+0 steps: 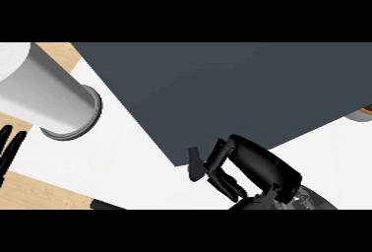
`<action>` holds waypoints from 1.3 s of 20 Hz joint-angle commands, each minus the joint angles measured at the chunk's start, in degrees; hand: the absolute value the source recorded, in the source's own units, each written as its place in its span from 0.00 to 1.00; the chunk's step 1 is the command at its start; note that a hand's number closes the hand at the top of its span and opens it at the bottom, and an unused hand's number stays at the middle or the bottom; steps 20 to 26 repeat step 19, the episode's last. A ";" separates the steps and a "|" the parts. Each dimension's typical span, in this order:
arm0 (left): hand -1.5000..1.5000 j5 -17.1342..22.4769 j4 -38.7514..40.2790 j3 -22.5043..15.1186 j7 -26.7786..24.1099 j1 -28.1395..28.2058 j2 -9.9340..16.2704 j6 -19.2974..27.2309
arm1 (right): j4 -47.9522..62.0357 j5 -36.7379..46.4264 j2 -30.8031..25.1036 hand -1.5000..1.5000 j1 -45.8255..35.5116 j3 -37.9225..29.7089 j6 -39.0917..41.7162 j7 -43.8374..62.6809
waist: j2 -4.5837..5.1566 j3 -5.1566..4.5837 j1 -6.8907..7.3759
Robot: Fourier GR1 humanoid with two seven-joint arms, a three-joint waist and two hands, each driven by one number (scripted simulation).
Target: Pick up the bottled water, place it into the cabinet and close the cabinet
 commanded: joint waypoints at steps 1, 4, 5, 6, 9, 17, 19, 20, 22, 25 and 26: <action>0.00 0.36 0.46 0.46 -0.01 0.63 0.19 -0.63 | 9.04 2.89 5.29 1.00 -9.92 -4.91 -8.17 2.68 | -0.38 0.21 -0.74; 0.00 0.72 0.53 0.51 -0.07 0.76 -0.21 -0.69 | 15.37 3.72 5.44 1.00 -16.71 -6.81 -14.73 2.54 | -0.56 0.37 -1.49; 0.00 0.56 0.69 0.52 -0.43 0.53 -0.59 -0.64 | 18.12 4.27 5.47 1.00 -18.70 -7.91 -16.07 1.43 | -0.28 0.40 -1.54; 0.00 0.17 1.51 0.17 -0.65 0.68 -0.84 -1.35 | 20.45 4.06 5.49 1.00 -21.29 -8.89 -17.59 1.32 | -0.22 0.35 -1.95; 0.00 0.28 1.70 0.78 -0.77 0.59 -0.68 -1.54 | 27.33 3.93 5.53 1.00 -28.22 -10.74 -22.26 1.43 | -0.22 0.41 -1.55; 0.00 0.37 1.50 1.06 -0.93 1.90 -0.79 -2.50 | 32.61 -1.53 5.57 0.00 -32.15 -12.71 -32.33 1.01 | -0.46 0.61 -2.37; 0.00 1.72 2.04 2.25 -0.15 0.56 -0.15 -2.00 | 34.15 -2.35 5.57 0.00 -33.49 -11.68 -32.69 1.35 | -0.22 0.63 -3.21; 0.00 1.72 2.04 2.25 -0.15 0.56 -0.15 -2.00 | 34.15 -2.35 5.57 0.00 -33.49 -11.68 -32.69 1.35 | -0.22 0.63 -3.21; 0.00 1.72 2.04 2.25 -0.15 0.56 -0.15 -2.00 | 34.15 -2.35 5.57 0.00 -33.49 -11.68 -32.69 1.35 | -0.22 0.63 -3.21; 0.00 1.72 2.04 2.25 -0.15 0.56 -0.15 -2.00 | 34.15 -2.35 5.57 0.00 -33.49 -11.68 -32.69 1.35 | -0.22 0.63 -3.21; 0.00 1.72 2.04 2.25 -0.15 0.56 -0.15 -2.00 | 34.15 -2.35 5.57 0.00 -33.49 -11.68 -32.69 1.35 | -0.22 0.63 -3.21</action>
